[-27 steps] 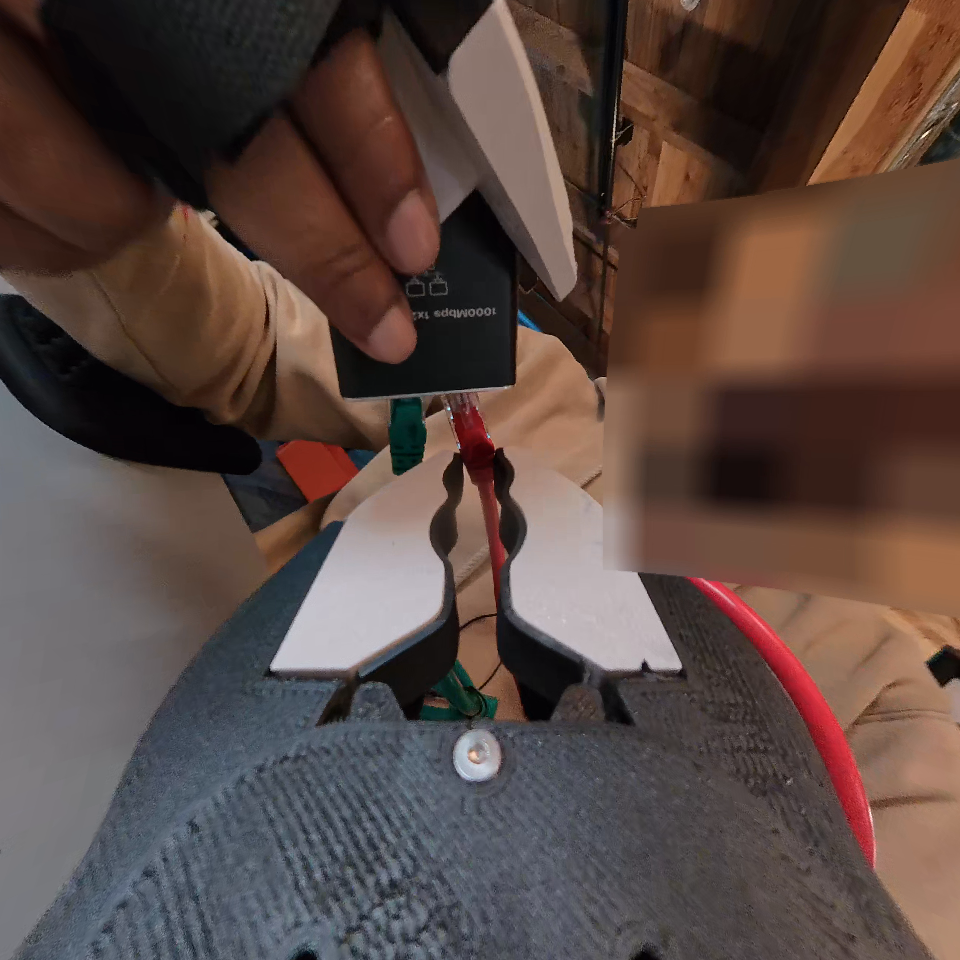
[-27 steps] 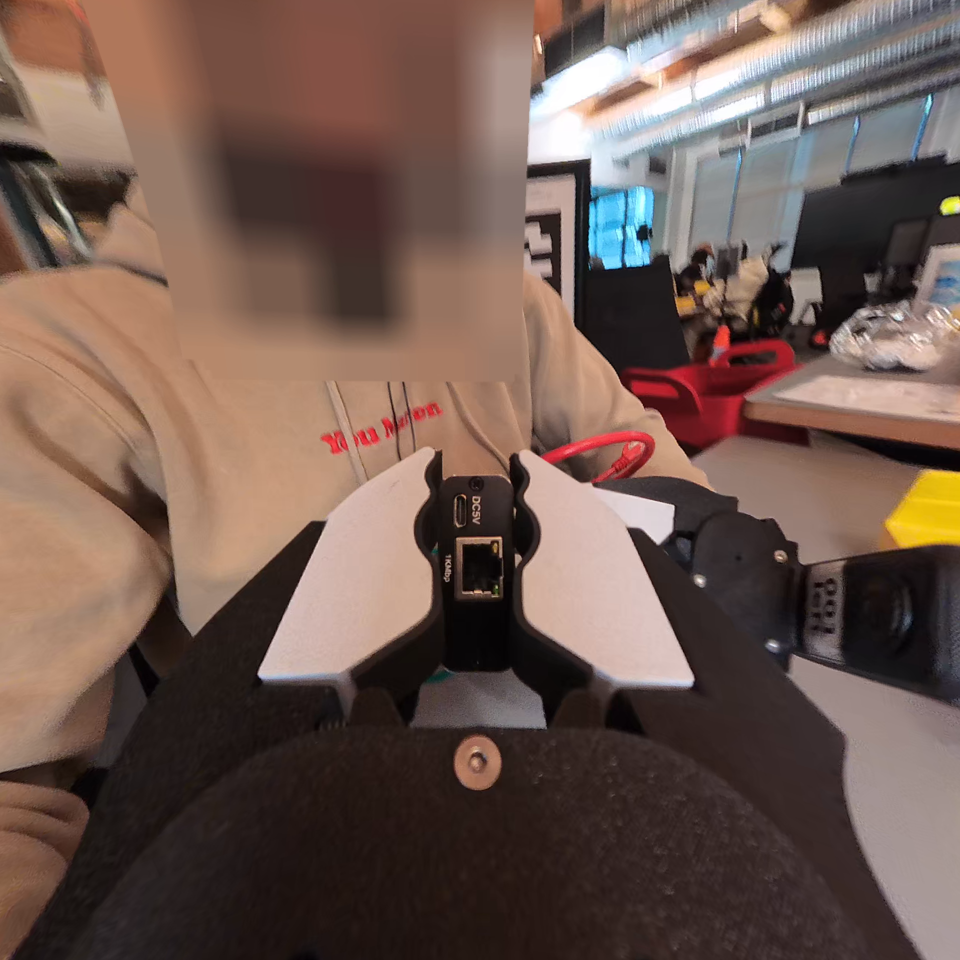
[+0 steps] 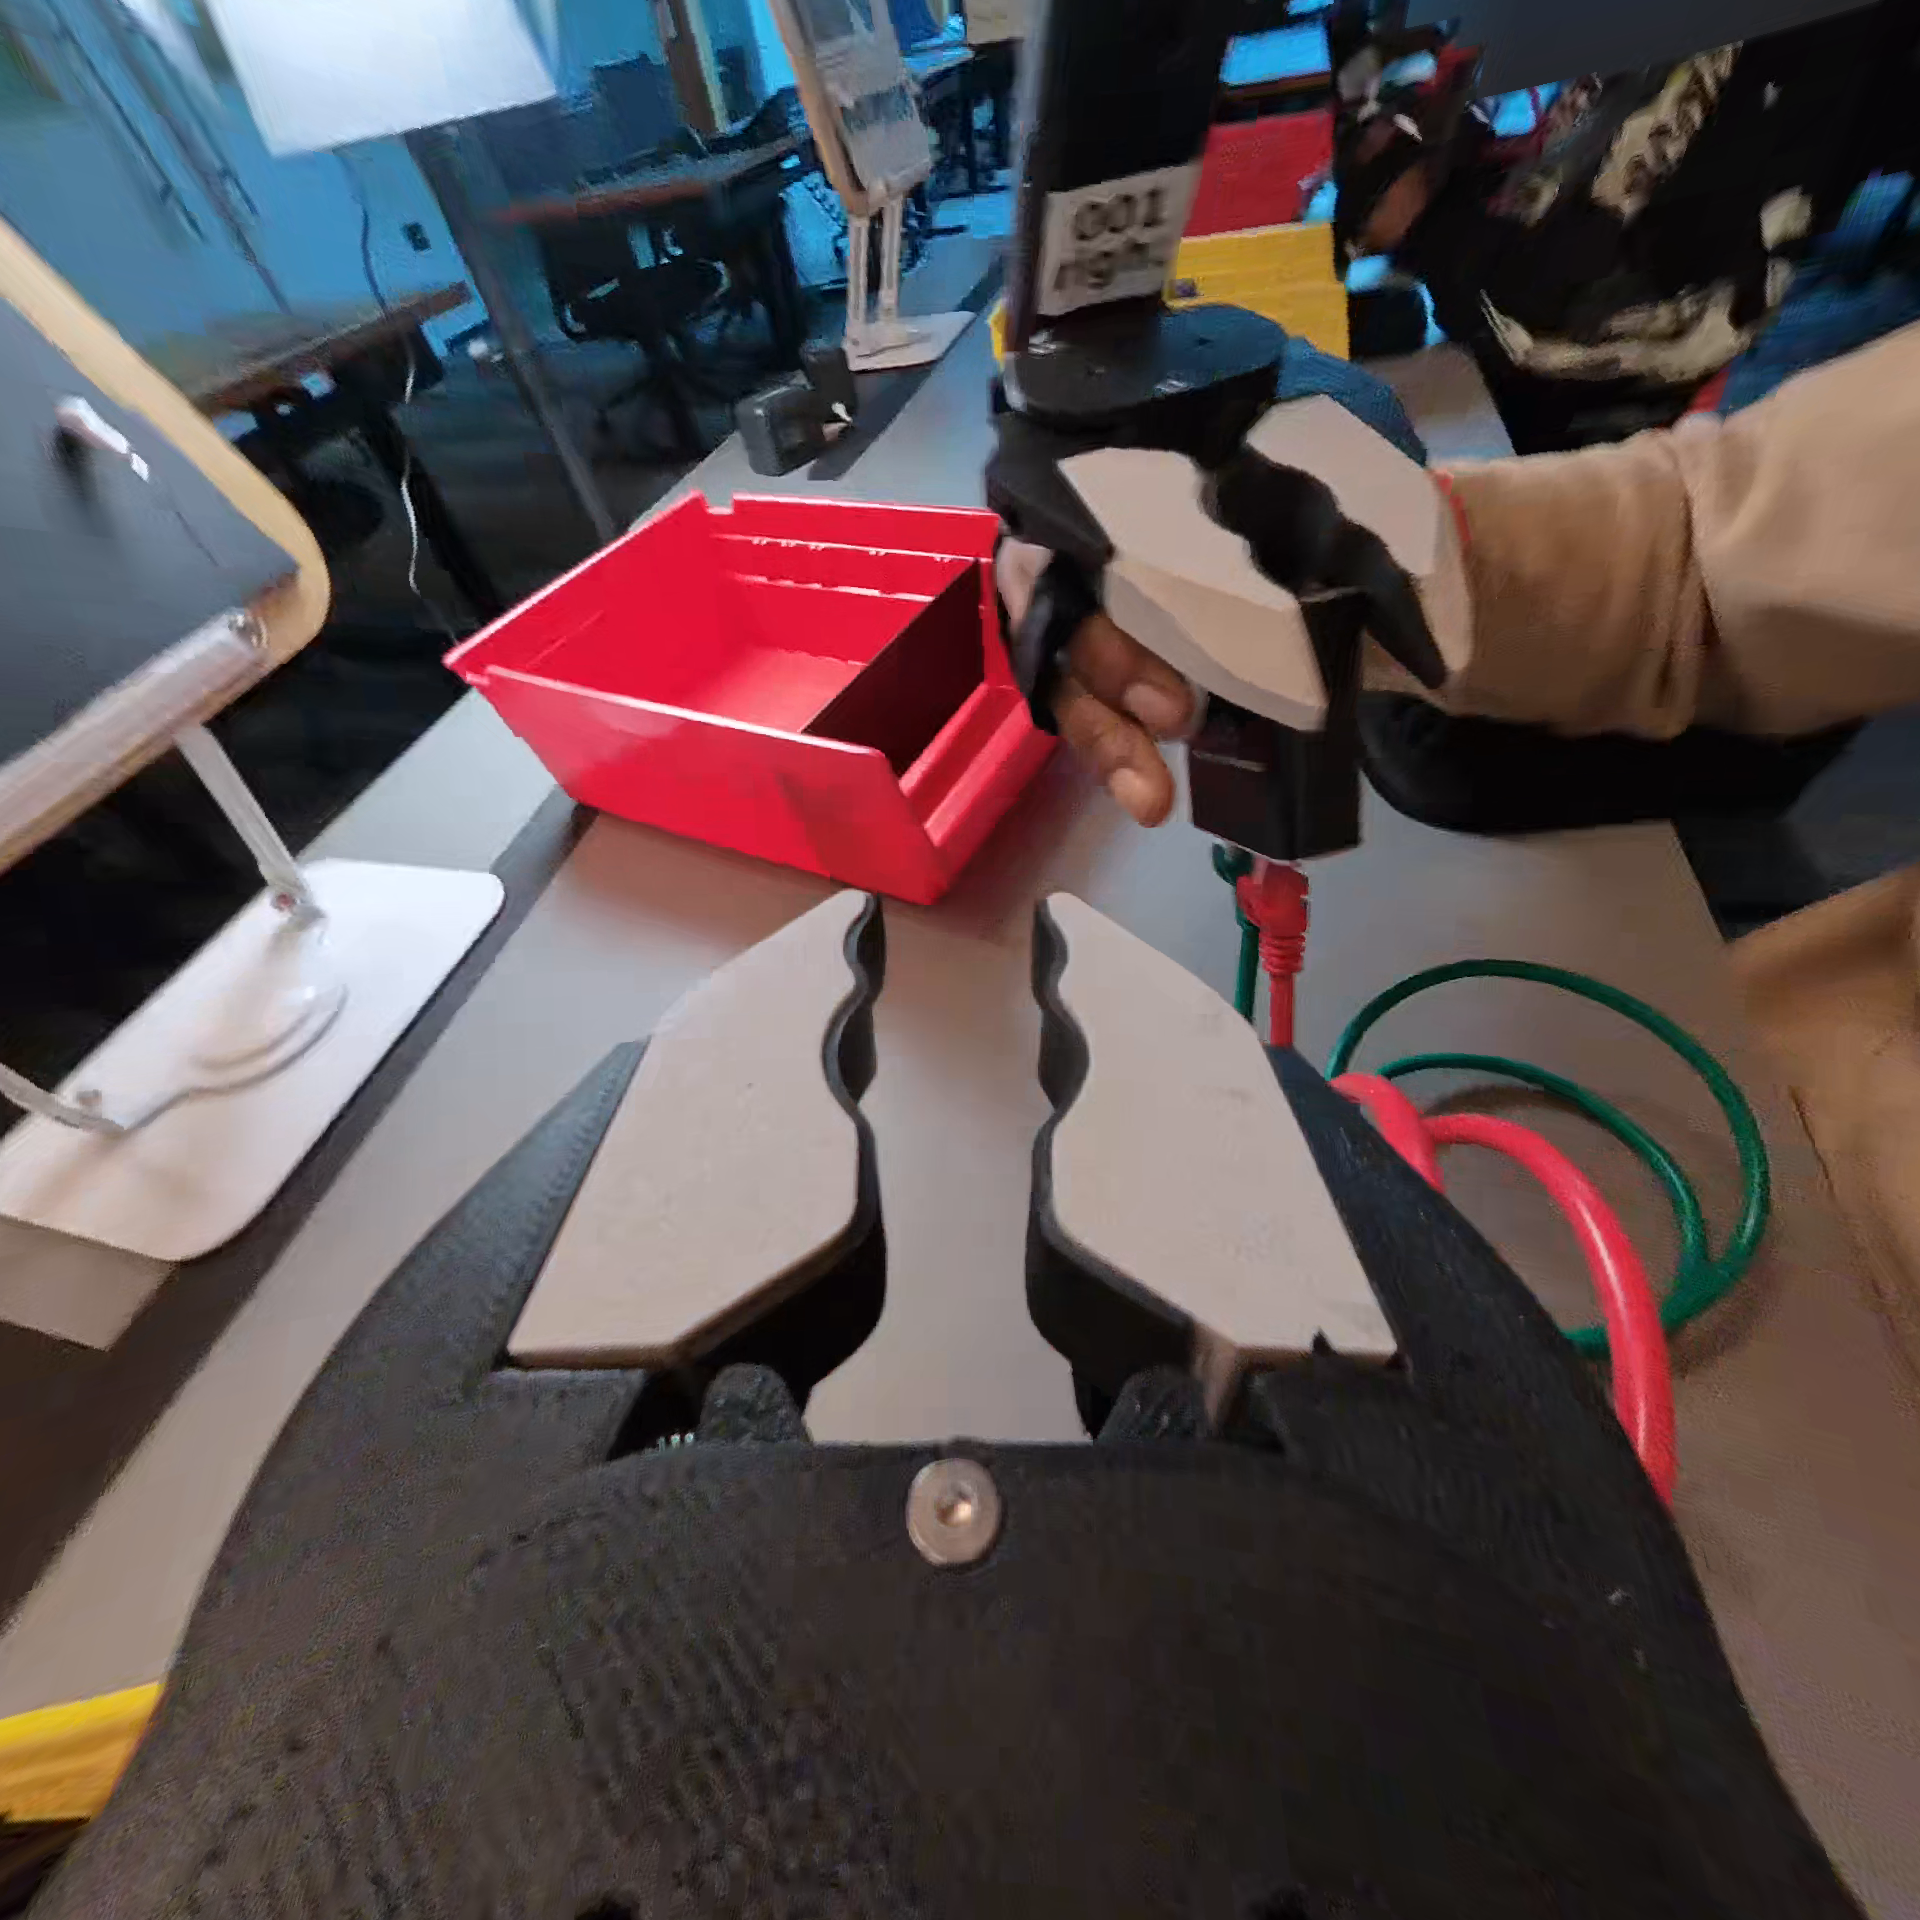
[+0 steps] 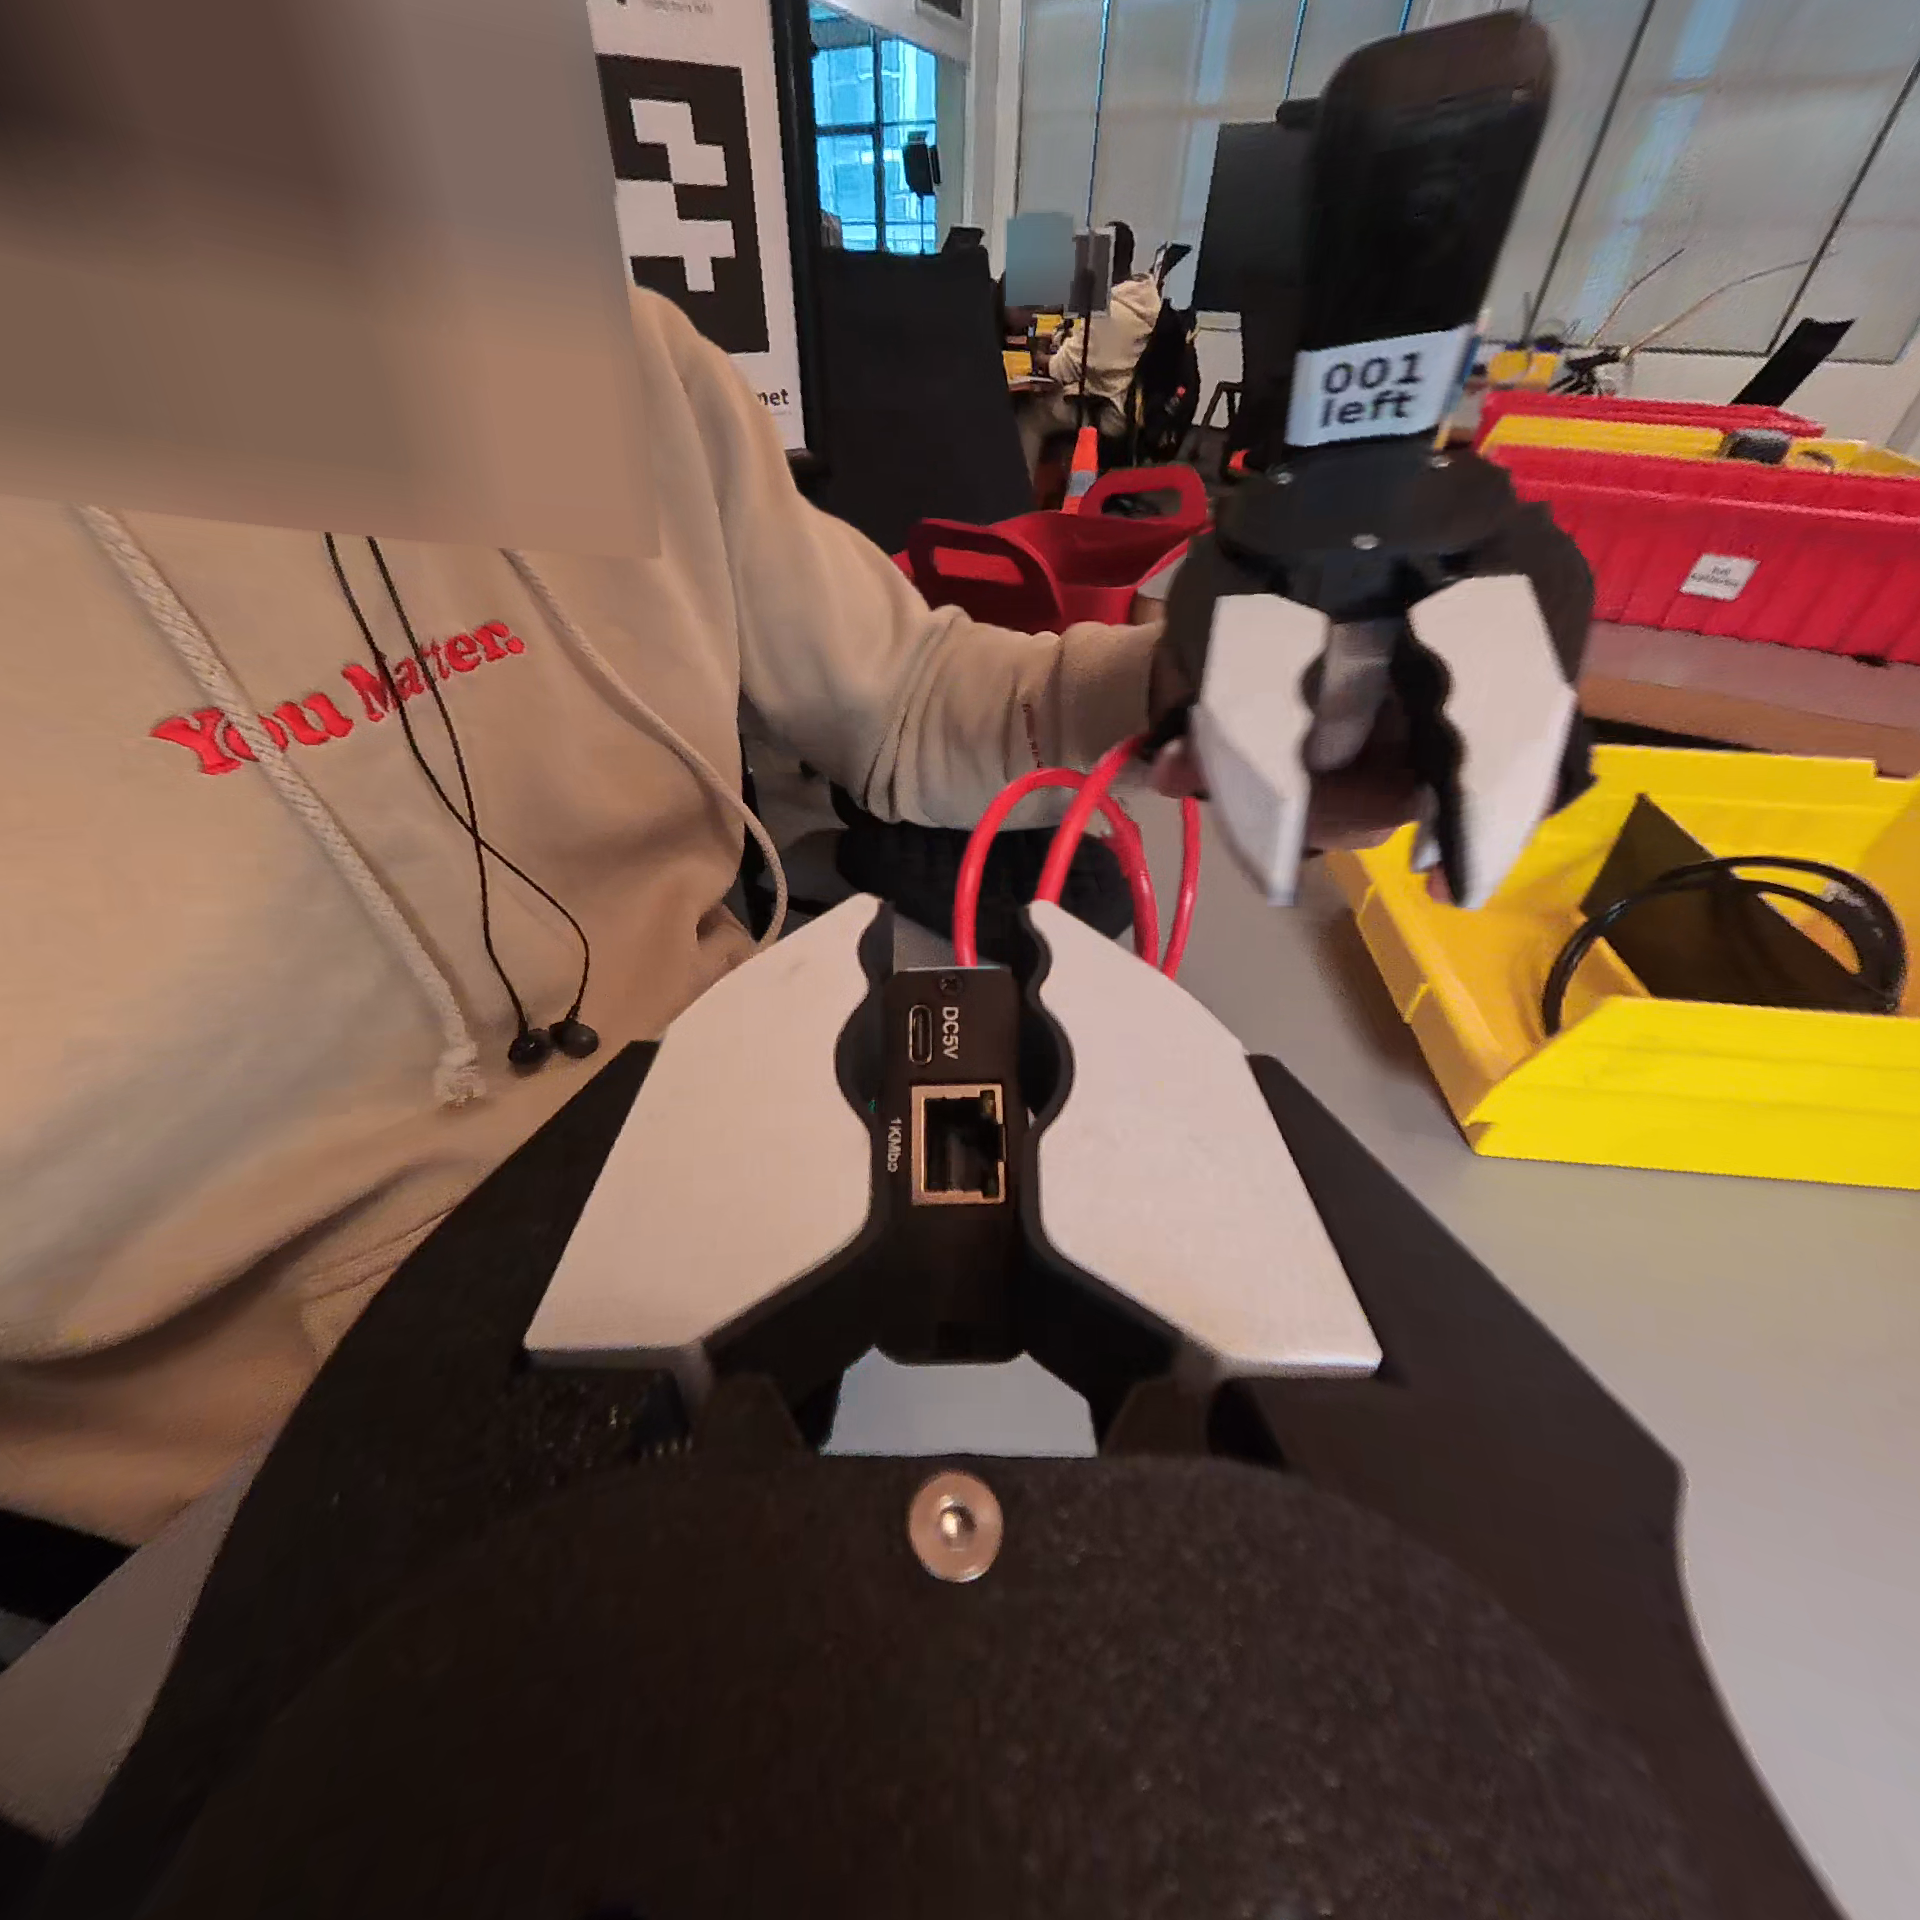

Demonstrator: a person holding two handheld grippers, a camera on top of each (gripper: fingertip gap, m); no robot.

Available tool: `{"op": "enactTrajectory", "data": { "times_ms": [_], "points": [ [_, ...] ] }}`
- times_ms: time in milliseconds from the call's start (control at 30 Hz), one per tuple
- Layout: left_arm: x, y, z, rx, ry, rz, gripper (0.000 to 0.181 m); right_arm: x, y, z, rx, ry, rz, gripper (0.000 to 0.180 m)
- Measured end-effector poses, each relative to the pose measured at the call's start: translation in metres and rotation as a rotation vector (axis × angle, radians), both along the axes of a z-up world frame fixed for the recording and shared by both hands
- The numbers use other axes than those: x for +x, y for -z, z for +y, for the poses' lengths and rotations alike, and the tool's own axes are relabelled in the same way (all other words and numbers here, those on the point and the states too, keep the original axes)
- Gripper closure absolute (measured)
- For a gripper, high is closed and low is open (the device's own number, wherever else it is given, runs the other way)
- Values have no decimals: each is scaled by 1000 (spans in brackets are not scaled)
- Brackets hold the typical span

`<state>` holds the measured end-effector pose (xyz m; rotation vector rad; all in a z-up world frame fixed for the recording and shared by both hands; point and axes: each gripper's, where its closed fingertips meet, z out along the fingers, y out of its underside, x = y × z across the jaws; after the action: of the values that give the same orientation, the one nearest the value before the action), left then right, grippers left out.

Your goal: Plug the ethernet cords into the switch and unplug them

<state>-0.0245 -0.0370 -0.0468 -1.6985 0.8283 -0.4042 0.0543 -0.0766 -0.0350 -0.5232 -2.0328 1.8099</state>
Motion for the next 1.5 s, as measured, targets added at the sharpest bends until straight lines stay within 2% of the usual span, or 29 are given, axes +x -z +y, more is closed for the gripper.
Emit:
{"op": "enactTrajectory", "data": {
  "times_ms": [100,200,300,367,400,433,467,533,633,700,833,867,933,1033,1133,1200,1233,1300,1433,1500],
  "points": [
    [25,-2,-23,-28,124,10,138,-6,-5,-2,44,39,26,159],
    [41,-18,-40,-55,257,-121,133,-7,-11,-8,41,34,45,159],
    [40,-57,-59,-65,399,-387,129,-9,-8,-11,97,50,40,160],
    [25,-108,-79,-12,512,-659,130,-9,-6,-13,110,46,33,160],
    [16,-125,-84,31,517,-709,134,-10,-4,-12,117,51,31,161],
    [15,-128,-84,72,468,-643,138,-12,-1,-11,130,60,25,161],
    [17,-116,-75,102,370,-486,138,-14,1,-11,138,65,17,161],
    [23,-69,-48,79,191,-187,133,-17,1,-10,132,69,22,161],
    [43,-3,-28,-107,189,-91,126,-17,-6,-7,115,94,51,161],
    [58,16,-23,-140,200,-61,126,-16,-11,-3,105,125,84,161],
    [83,37,-8,-90,123,85,137,-22,-21,2,70,179,135,161],
    [81,38,-3,-57,84,121,153,-23,-23,4,69,200,150,161],
    [76,34,-1,-35,60,133,156,-24,-24,10,96,239,145,161],
    [60,31,-2,-55,42,183,158,-24,-11,28,305,360,108,160],
    [47,40,-7,-96,36,347,158,-18,20,37,511,397,-66,143],
    [46,43,-11,-125,47,369,158,-19,42,38,606,393,-135,137],
    [45,47,-14,-153,59,383,158,-23,48,35,612,383,-138,138],
    [41,57,-13,-182,52,423,158,-29,54,30,609,358,-112,155],
    [36,60,-14,-199,51,390,158,-35,55,30,534,338,-81,156],
    [26,51,-10,-163,27,365,167,-33,57,36,521,338,-94,156]
  ]
}}
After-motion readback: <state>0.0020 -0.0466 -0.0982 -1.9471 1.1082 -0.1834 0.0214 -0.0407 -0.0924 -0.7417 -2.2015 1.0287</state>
